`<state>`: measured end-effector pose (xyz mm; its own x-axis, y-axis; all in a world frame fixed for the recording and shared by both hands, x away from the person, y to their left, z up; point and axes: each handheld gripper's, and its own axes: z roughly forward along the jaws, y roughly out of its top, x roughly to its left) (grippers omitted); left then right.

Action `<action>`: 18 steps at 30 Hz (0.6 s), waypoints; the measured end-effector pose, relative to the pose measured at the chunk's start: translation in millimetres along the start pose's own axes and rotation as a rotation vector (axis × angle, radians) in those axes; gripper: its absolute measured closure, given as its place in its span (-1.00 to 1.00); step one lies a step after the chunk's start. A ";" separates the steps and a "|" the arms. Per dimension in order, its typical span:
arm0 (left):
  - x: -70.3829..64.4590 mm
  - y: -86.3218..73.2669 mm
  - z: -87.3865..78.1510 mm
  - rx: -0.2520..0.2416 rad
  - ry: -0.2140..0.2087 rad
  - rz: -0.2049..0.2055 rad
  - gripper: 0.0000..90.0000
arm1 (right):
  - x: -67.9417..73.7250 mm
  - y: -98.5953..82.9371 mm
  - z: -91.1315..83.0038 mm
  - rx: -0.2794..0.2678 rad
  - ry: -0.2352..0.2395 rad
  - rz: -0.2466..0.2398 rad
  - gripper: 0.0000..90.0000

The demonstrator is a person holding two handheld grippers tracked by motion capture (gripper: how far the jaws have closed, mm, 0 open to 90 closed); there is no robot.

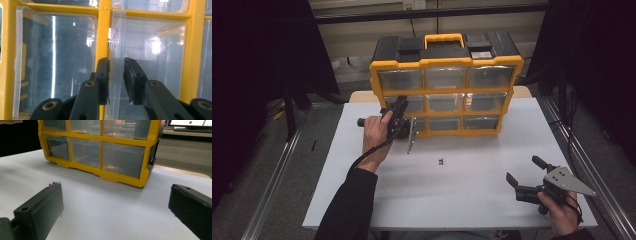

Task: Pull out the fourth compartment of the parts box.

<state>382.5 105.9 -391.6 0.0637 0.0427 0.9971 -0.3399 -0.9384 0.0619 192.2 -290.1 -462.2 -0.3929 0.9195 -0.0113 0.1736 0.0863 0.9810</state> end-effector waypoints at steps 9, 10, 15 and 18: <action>1.1 0.8 -1.0 0.002 0.008 0.005 0.73 | -0.3 -0.1 -0.3 0.001 0.003 -0.002 -1.00; 0.6 0.5 -1.2 0.004 0.000 -0.005 0.73 | -0.4 0.0 -0.3 0.002 -0.001 -0.003 -1.00; -0.6 -0.1 -1.4 -0.007 0.001 -0.008 0.74 | -0.2 0.0 -0.1 0.001 0.002 0.000 -1.00; -0.3 -0.4 -1.9 -0.012 0.000 -0.010 0.74 | -0.3 0.0 -0.2 0.001 0.003 -0.002 -1.00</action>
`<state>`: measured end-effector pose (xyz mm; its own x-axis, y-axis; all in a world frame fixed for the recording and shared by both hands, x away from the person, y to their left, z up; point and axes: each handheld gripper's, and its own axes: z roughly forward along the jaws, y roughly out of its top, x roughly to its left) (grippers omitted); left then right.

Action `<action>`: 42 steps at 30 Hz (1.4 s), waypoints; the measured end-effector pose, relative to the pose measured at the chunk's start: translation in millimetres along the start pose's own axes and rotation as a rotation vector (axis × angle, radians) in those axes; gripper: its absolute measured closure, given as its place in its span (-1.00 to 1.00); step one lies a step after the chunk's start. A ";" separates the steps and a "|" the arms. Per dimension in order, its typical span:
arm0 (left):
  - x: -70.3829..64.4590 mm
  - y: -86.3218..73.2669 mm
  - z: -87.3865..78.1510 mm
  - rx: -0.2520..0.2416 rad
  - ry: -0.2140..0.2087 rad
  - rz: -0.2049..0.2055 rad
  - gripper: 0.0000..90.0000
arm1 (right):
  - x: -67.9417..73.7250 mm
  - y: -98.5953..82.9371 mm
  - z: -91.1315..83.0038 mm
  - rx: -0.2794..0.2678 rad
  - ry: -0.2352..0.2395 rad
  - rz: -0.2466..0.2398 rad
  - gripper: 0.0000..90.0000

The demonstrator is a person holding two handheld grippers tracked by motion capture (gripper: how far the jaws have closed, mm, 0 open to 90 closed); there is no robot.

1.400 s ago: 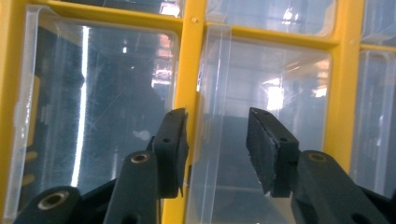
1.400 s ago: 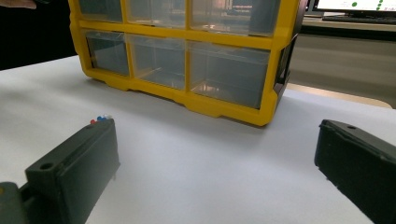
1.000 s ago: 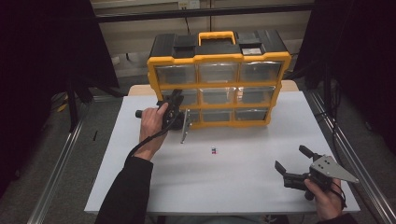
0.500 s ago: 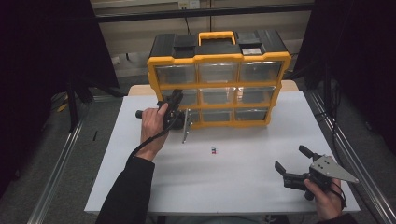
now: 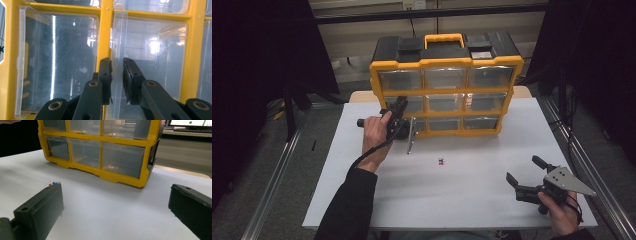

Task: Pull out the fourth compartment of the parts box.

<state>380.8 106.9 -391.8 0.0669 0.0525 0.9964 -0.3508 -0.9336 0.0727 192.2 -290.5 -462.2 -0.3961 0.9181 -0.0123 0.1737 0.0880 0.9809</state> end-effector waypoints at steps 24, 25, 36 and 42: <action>-0.6 -0.3 -3.2 -0.020 0.025 0.035 0.75 | -0.4 0.1 0.0 -0.004 -0.004 0.005 -1.00; -0.3 -0.3 -3.4 -0.017 0.022 0.026 0.76 | -0.5 0.2 0.2 -0.005 -0.005 0.005 -1.00; 0.3 1.6 -8.5 -0.011 0.016 0.043 0.76 | -0.4 0.4 -0.6 -0.003 -0.002 0.003 -1.00; -0.2 2.6 -13.4 -0.014 0.020 0.053 0.77 | -0.3 0.5 -0.3 -0.004 -0.001 0.002 -1.00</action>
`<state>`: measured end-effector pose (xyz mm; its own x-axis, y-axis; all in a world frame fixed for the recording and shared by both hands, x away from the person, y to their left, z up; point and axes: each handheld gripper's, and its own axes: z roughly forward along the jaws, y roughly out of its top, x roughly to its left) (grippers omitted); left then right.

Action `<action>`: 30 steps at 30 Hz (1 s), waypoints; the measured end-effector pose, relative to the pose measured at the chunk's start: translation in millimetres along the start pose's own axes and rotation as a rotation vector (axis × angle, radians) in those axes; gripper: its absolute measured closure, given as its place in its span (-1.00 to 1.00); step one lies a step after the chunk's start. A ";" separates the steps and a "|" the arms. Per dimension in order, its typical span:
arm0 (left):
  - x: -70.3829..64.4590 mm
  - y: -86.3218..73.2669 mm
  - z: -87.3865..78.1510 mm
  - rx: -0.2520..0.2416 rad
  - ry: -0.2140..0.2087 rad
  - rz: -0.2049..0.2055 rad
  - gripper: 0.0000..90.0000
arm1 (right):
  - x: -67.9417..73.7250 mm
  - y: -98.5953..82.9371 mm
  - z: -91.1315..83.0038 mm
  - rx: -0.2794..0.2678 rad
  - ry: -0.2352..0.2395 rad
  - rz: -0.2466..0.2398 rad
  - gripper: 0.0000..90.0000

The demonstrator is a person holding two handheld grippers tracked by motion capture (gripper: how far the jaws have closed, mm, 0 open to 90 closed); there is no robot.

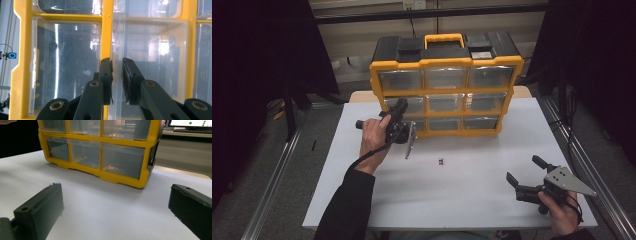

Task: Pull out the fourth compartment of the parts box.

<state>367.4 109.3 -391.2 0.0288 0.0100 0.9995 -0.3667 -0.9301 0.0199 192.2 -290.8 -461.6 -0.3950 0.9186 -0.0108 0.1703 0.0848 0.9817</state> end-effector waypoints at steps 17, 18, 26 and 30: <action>-1.1 2.1 -9.1 -0.007 0.006 0.012 0.77 | 0.5 0.1 0.3 -0.003 0.003 -0.001 -1.00; -0.6 2.2 -10.1 -0.009 0.007 0.017 0.77 | 0.4 0.1 0.2 -0.003 0.002 -0.001 -1.00; -1.2 3.8 -16.1 -0.029 0.007 0.005 0.77 | 0.8 0.3 0.3 -0.007 0.005 -0.001 -1.00; -0.8 4.4 -19.7 -0.036 0.014 0.010 0.77 | 0.8 0.5 0.2 -0.011 0.005 -0.004 -1.00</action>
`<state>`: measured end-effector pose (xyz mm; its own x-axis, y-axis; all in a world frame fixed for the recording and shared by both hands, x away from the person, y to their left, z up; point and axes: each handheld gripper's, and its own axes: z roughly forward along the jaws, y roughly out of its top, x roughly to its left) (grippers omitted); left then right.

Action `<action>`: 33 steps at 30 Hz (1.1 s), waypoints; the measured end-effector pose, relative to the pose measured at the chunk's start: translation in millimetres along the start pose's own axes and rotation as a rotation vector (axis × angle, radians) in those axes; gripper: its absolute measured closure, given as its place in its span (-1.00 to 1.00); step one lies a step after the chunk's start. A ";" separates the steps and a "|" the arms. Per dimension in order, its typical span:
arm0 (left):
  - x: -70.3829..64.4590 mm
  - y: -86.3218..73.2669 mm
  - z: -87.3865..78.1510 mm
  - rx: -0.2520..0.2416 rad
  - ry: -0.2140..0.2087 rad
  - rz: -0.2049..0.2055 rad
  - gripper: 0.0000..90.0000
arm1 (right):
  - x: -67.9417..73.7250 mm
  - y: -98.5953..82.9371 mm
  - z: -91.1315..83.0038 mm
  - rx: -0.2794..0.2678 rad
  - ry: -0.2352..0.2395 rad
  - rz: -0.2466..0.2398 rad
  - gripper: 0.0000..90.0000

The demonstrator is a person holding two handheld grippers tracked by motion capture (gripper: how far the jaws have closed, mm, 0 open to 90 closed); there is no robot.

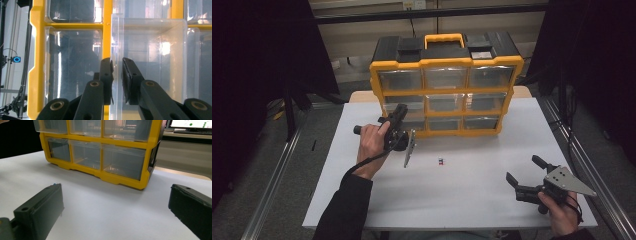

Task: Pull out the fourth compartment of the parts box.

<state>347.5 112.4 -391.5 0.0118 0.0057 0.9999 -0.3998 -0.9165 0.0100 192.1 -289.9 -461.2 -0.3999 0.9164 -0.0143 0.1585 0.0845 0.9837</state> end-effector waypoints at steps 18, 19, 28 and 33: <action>-4.2 3.0 -11.1 -0.015 0.001 -0.007 0.77 | 0.5 -0.2 0.0 -0.001 0.017 -0.007 -1.00; -3.4 3.3 -12.1 -0.016 0.002 0.009 0.77 | 0.4 -0.2 -0.2 0.001 0.015 -0.006 -1.00; -5.3 3.7 -19.4 -0.021 0.001 0.016 0.77 | 0.5 -0.2 -0.2 -0.001 0.015 -0.006 -1.00; -5.4 4.3 -23.0 -0.035 0.004 0.016 0.77 | 0.2 -0.2 -0.5 -0.003 0.013 -0.005 -1.00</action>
<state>324.6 117.6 -396.7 0.0012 -0.0071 1.0000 -0.4314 -0.9021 -0.0059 191.6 -289.9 -461.3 -0.4120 0.9110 -0.0168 0.1543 0.0880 0.9841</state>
